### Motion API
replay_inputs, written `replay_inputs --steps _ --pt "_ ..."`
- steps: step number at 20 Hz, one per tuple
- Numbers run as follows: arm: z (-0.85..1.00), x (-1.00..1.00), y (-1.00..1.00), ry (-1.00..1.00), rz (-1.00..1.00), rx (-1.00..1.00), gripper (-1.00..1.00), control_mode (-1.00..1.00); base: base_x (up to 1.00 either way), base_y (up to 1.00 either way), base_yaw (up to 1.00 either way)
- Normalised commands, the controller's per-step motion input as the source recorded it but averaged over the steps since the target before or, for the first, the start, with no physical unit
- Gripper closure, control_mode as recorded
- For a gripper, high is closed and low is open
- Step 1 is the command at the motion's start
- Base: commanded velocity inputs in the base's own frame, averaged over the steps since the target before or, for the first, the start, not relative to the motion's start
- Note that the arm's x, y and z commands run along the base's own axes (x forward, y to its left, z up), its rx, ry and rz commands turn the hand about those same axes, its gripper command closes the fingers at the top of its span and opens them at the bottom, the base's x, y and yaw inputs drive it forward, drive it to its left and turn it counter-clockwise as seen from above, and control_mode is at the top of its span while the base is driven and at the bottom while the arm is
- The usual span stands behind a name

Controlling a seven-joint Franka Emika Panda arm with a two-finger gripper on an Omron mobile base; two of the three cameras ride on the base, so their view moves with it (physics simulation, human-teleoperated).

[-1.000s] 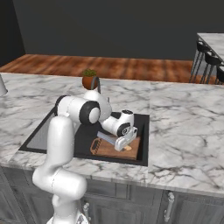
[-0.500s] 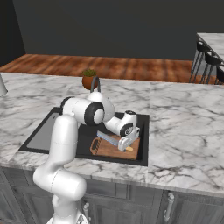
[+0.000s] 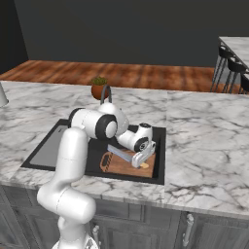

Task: Move the cutting board and knife to the sink. Then move spray from the cabinet to the counter.

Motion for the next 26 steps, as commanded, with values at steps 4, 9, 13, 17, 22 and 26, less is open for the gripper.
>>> replay_inputs --steps 4,9,13,17,22,26 --pt "-0.13 0.04 0.04 0.0 0.0 -0.02 1.0 -1.0 0.0 0.0 0.0" --pt "-0.04 0.0 0.02 0.0 0.0 -0.01 -1.0 -1.0 0.0 0.0 0.0" --pt "0.08 -0.11 -0.01 0.0 0.0 0.0 -1.0 -1.0 0.0 0.0 0.0" --pt "0.24 -0.22 0.0 0.0 -0.07 0.0 -1.0 -1.0 0.0 0.0 0.0" --pt "0.44 -0.19 0.0 0.0 -0.11 0.0 -1.0 -1.0 0.0 0.0 0.0" --pt "0.51 -0.21 0.0 0.0 -0.11 0.0 -1.0 -1.0 0.0 0.0 0.0"
